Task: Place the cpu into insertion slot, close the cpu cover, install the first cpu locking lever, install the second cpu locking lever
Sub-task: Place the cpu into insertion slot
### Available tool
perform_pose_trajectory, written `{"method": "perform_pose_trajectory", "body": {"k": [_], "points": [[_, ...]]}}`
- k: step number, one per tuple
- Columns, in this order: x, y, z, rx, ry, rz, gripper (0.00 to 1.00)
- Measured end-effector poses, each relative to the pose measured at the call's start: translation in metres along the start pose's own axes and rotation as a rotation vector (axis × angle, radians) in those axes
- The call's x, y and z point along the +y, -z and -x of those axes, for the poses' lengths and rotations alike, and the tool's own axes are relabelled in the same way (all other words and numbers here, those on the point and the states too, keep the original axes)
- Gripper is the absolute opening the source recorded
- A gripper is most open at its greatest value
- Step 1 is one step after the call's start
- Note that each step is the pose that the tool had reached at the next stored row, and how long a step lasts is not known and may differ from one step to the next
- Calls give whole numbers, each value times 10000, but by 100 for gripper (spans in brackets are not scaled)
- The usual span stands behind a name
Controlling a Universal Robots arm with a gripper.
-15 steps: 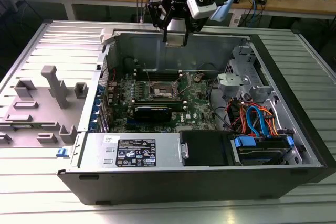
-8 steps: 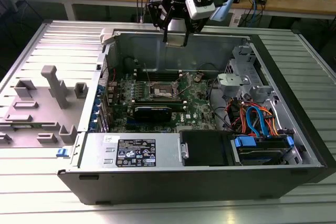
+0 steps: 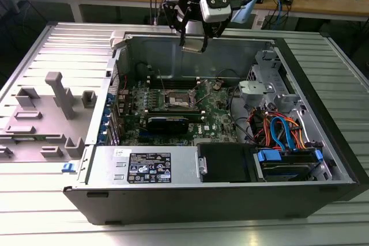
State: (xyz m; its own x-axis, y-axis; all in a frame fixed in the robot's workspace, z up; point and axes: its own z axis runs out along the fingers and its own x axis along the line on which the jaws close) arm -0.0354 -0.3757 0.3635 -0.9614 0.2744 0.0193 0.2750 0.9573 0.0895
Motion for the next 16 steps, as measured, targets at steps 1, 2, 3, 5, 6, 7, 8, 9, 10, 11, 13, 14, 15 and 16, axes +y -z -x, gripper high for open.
{"method": "perform_pose_trajectory", "body": {"k": [1,2,3,5,6,7,8,9,10,11,13,14,15,16], "points": [[-17,2,5,0,-8,-3,54],[-27,3,8,-1,-12,-3,54],[-37,3,11,-1,-18,-3,54],[-47,3,14,-6,-63,0,54],[-48,3,15,-13,-150,-1,54],[-48,3,15,-20,-224,0,54],[-49,2,16,-38,-430,3,54],[-50,-1,16,-59,-658,8,54],[-50,-8,16,-87,-969,15,54],[-51,-10,16,-102,-1138,17,54],[-51,-10,16,-111,-1250,19,54],[-51,-11,16,-112,-1256,20,54],[-51,-11,16,-112,-1257,21,54],[-51,-11,16,-113,-1259,21,54]]}}
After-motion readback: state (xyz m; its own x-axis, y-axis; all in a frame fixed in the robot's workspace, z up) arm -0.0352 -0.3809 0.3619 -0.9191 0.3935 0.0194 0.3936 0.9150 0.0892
